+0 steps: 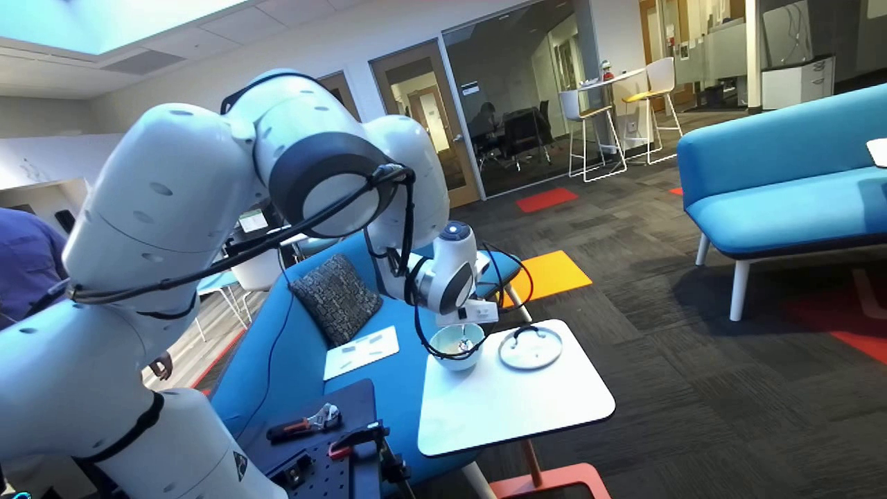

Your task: Pick up the spoon and stir the objects in the bowl

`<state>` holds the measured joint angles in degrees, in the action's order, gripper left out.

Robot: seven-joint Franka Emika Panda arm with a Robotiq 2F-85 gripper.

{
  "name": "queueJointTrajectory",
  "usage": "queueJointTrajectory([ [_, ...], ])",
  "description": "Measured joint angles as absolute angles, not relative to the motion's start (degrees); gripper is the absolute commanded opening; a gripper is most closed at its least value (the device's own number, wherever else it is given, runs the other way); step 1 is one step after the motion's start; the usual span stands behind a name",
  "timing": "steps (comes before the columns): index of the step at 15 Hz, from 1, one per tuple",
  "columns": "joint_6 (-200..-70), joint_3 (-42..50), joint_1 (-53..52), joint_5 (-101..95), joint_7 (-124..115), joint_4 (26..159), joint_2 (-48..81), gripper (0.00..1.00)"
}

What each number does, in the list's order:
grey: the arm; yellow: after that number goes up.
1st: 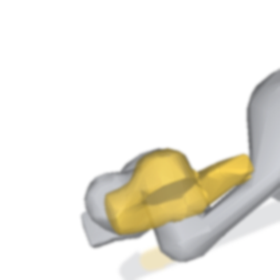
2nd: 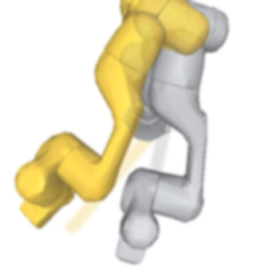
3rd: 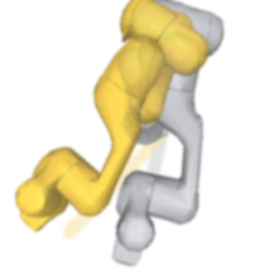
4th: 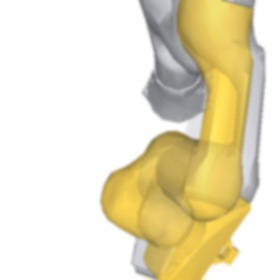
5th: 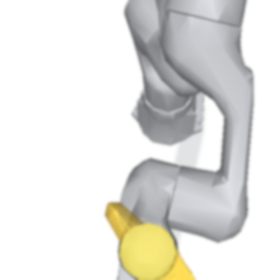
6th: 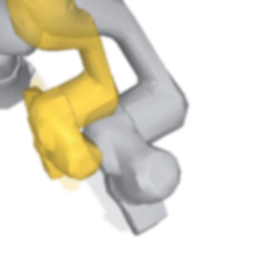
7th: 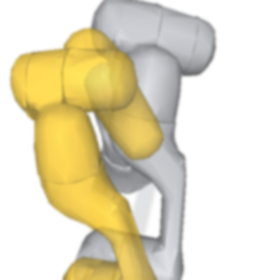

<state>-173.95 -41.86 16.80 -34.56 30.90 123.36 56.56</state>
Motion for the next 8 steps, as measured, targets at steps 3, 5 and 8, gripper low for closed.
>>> queueJointTrajectory([
  [3, -169.4, -43.0, 16.8, -30.0, 34.6, 122.6, 57.0, 0.02],
  [5, -167.1, -43.9, 16.9, -26.9, 38.5, 122.3, 57.4, 0.02],
  [8, -165.9, -44.7, 17.0, -23.6, 44.2, 121.9, 58.0, 0.02],
])
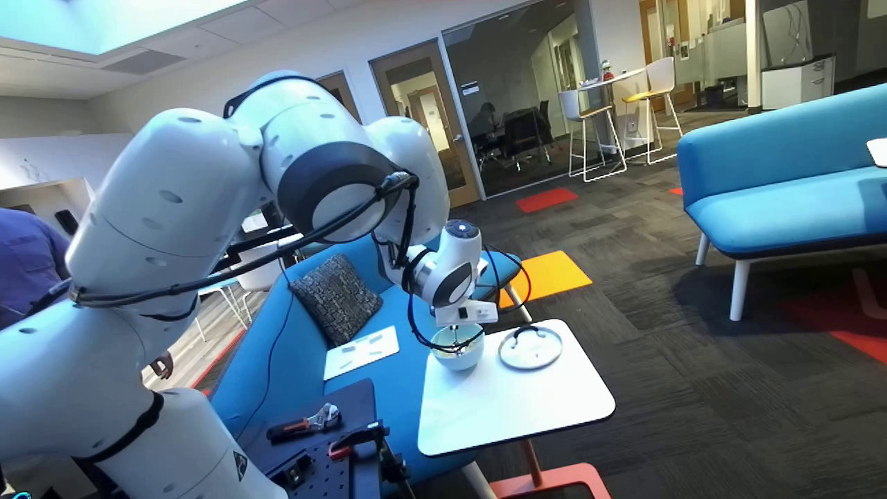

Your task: Pick up the spoon and stir the objects in the bowl

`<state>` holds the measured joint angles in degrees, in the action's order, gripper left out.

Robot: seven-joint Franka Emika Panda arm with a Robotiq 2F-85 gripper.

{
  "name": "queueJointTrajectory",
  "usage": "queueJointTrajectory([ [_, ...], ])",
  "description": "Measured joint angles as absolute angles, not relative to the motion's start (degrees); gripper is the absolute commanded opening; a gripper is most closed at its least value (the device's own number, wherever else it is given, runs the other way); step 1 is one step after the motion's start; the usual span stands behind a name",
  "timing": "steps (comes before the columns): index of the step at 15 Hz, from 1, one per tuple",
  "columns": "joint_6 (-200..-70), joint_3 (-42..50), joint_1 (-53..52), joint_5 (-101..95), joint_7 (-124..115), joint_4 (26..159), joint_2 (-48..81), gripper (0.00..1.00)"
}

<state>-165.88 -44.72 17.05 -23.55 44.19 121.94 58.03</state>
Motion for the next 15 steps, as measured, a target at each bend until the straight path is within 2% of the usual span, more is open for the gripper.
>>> queueJointTrajectory([
  [8, -165.8, -45.9, 17.7, -19.5, 56.0, 120.9, 59.6, 0.02],
  [9, -165.8, -45.9, 17.6, -19.0, 57.2, 120.4, 60.1, 0.35],
  [11, -165.7, -45.9, 17.6, -18.4, 58.5, 119.4, 61.0, 0.43],
  [15, -165.6, -45.9, 17.2, -17.1, 59.3, 117.9, 62.0, 0.73],
])
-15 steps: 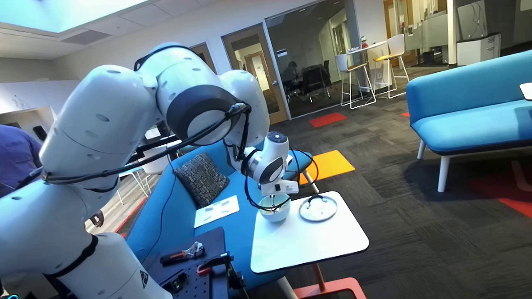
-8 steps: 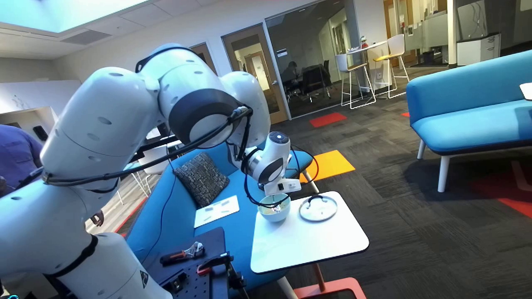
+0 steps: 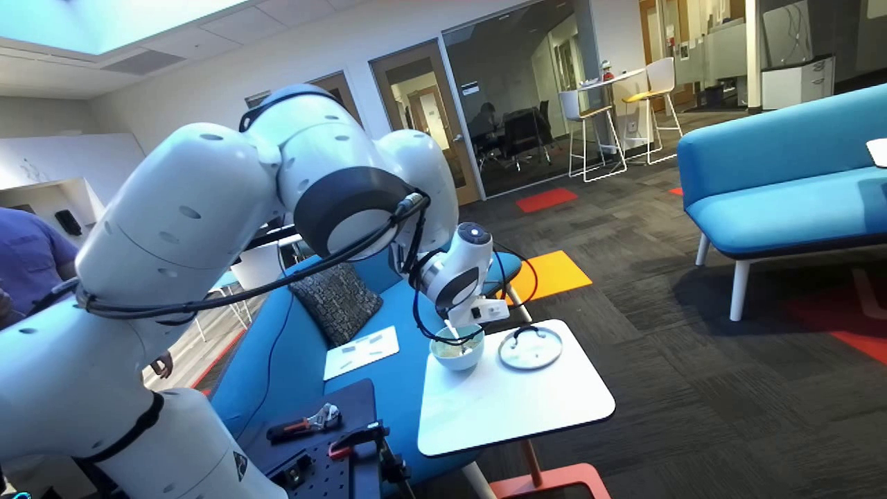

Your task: Pick up the spoon and stir the objects in the bowl

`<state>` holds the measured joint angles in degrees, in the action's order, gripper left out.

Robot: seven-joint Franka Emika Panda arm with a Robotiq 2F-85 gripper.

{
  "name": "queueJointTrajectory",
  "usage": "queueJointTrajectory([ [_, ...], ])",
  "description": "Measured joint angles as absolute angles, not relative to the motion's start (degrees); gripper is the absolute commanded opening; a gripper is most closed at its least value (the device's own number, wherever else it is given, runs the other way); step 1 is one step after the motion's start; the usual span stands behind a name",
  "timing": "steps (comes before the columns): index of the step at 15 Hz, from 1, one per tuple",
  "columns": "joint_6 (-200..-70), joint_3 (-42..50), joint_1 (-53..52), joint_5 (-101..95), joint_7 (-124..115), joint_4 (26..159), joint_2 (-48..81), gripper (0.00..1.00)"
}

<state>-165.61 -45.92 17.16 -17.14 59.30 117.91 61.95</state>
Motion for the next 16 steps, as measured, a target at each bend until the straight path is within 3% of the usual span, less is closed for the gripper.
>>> queueJointTrajectory([
  [4, -165.6, -45.5, 16.2, -15.0, 58.0, 117.4, 61.6, 0.99],
  [16, -161.7, -47.1, 13.7, -1.6, 25.9, 122.4, 44.4, 1.00],
])
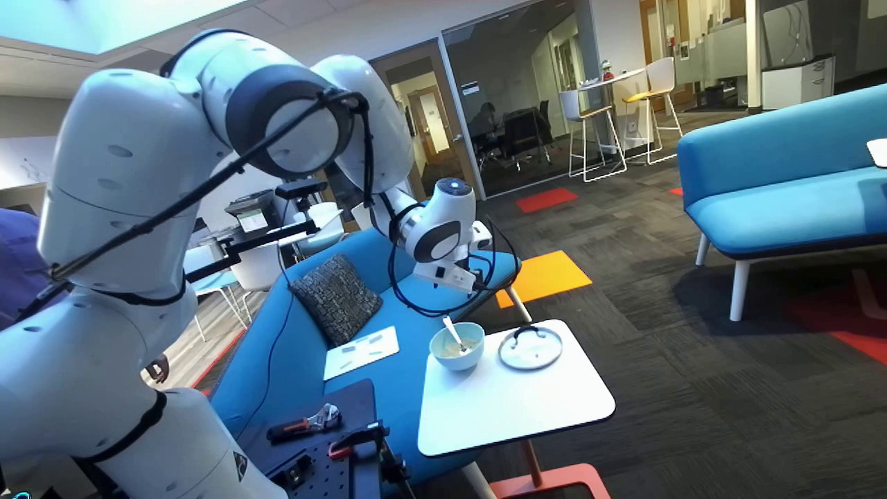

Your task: Pick up the spoon and stir the objects in the bowl

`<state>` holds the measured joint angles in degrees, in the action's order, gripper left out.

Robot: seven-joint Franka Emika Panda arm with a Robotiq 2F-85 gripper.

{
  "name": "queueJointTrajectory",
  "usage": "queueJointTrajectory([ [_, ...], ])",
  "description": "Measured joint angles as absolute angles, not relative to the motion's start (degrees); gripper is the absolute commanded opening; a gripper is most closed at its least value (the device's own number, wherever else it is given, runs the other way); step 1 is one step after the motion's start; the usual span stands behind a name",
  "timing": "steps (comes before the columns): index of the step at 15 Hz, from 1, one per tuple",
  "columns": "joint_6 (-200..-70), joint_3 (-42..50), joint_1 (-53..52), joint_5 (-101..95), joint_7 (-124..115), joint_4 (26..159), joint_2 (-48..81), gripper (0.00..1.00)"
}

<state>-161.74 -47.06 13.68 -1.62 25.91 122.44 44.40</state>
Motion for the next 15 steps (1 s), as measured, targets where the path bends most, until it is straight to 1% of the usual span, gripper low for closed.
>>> queueJointTrajectory([
  [2, -159.2, -46.9, 12.9, -0.8, 23.0, 122.5, 41.7, 1.00],
  [6, -159.5, -46.5, 12.7, 0.0, 22.3, 122.6, 41.1, 1.00],
  [10, -165.0, -47.3, 12.7, 8.0, 19.7, 122.9, 41.6, 1.00],
  [15, -172.5, -47.9, 11.2, 14.2, 9.1, 124.6, 41.3, 1.00],
])
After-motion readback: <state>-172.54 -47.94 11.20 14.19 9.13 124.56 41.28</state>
